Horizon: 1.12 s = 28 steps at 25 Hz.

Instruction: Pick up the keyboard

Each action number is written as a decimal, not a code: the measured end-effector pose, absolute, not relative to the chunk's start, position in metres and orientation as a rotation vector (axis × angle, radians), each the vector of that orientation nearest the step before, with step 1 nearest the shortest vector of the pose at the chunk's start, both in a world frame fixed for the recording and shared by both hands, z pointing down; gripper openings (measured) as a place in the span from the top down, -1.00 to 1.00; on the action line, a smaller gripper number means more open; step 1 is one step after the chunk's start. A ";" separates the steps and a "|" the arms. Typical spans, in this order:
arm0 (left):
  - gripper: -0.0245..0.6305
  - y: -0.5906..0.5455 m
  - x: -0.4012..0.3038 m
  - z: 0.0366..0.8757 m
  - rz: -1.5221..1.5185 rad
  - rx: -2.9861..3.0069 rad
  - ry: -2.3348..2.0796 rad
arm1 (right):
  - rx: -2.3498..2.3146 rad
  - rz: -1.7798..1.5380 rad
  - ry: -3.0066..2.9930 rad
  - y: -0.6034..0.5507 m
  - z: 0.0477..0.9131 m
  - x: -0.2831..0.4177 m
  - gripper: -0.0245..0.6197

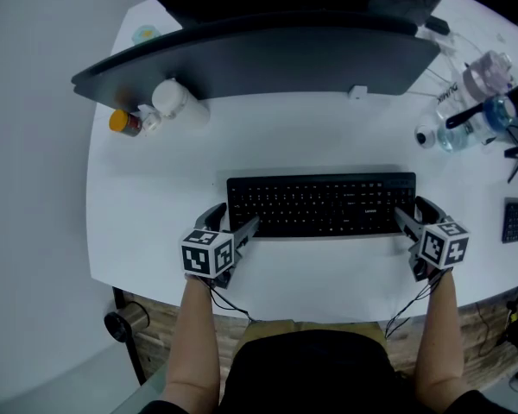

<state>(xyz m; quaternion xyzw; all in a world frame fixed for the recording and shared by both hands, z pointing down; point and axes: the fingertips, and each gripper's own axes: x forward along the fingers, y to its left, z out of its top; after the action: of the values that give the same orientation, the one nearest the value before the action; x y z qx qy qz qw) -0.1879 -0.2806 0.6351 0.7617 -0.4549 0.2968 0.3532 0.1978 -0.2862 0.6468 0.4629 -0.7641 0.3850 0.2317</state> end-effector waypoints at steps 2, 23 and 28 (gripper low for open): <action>-0.22 -0.280 -0.188 0.635 0.774 1.968 -1.178 | 1.265 1.063 -2.099 -0.286 0.647 0.198 0.00; -0.07 -0.280 -0.184 0.635 0.783 1.953 -1.169 | 1.256 1.110 -2.134 -0.289 0.645 0.189 0.03; -0.07 -0.281 -0.183 0.635 0.782 1.944 -1.171 | 1.277 1.118 -2.140 -0.289 0.643 0.189 0.03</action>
<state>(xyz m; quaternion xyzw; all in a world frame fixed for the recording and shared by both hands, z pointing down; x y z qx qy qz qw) -0.1835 -0.2806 0.6349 0.7549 -0.4547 0.3035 0.3623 0.1894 -0.2893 0.6433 0.4578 -0.7671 0.4007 0.2035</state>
